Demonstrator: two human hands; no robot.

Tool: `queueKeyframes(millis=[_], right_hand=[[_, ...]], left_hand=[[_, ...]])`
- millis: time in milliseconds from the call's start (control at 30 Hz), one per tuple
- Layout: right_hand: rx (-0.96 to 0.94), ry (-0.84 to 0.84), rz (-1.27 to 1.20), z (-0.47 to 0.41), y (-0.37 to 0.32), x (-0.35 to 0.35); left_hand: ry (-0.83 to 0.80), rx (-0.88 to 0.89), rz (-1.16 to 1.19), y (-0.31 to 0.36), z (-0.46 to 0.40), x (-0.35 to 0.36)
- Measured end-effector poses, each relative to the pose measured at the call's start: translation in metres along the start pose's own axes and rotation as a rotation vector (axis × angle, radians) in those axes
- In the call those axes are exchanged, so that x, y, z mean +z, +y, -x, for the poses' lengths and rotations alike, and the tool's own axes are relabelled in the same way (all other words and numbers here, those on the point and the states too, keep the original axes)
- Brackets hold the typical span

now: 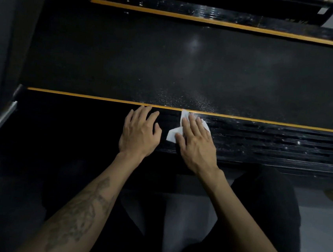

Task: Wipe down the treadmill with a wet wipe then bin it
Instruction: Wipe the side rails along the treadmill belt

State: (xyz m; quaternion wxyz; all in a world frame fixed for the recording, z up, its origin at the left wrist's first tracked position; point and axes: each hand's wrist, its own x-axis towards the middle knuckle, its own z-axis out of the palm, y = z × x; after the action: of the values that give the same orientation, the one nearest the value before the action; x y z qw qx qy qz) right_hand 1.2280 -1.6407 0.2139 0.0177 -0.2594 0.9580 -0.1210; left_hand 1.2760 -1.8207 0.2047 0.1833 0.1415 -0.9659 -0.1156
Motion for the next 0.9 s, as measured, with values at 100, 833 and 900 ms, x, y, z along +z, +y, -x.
queueKeyframes(millis=[100, 833, 900], right_hand=[[0.101, -0.035, 0.001, -0.026, -0.015, 0.002], [-0.091, -0.011, -0.009, -0.018, -0.002, 0.0], [-0.047, -0.001, -0.004, -0.026, -0.001, 0.002]], left_hand=[[-0.007, 0.006, -0.007, -0.001, 0.0, 0.0], [0.017, 0.019, -0.001, -0.002, 0.0, 0.002], [0.014, 0.018, -0.001, -0.002, 0.001, 0.002]])
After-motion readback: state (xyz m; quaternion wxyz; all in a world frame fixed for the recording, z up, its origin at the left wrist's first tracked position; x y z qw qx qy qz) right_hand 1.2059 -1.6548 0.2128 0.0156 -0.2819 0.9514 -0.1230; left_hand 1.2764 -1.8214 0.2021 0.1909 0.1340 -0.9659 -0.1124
